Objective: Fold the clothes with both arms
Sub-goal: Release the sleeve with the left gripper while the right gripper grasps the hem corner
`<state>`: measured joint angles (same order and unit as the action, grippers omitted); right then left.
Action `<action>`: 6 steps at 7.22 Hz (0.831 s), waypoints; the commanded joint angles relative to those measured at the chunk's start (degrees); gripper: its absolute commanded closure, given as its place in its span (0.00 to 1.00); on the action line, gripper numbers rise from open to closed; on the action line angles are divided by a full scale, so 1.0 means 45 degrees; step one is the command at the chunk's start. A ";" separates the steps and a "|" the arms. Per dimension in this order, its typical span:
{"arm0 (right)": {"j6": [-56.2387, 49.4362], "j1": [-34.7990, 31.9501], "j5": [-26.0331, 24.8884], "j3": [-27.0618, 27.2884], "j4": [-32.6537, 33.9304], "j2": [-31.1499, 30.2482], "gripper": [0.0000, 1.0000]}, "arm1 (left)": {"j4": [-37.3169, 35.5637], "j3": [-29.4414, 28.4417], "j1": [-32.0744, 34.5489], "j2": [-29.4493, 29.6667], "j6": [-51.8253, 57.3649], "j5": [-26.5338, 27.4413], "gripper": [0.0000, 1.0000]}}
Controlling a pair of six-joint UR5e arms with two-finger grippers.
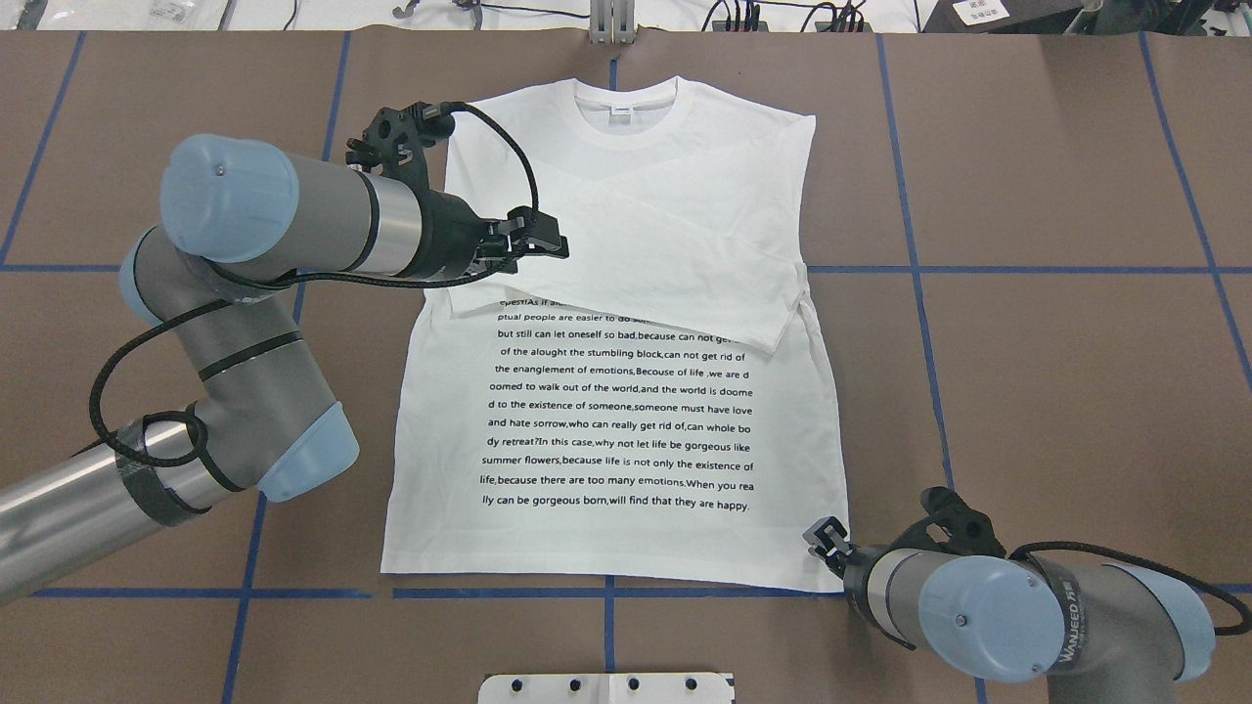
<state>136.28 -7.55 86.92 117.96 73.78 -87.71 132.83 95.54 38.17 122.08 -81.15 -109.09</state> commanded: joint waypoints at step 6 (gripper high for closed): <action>-0.0010 0.0097 0.0254 0.0506 0.0070 -0.0197 1.00 | -0.0024 0.1454 -0.0800 -0.2236 -0.2498 0.0042 0.25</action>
<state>136.23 -7.00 88.06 120.05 74.09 -88.49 132.88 97.98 37.09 116.92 -86.24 -109.03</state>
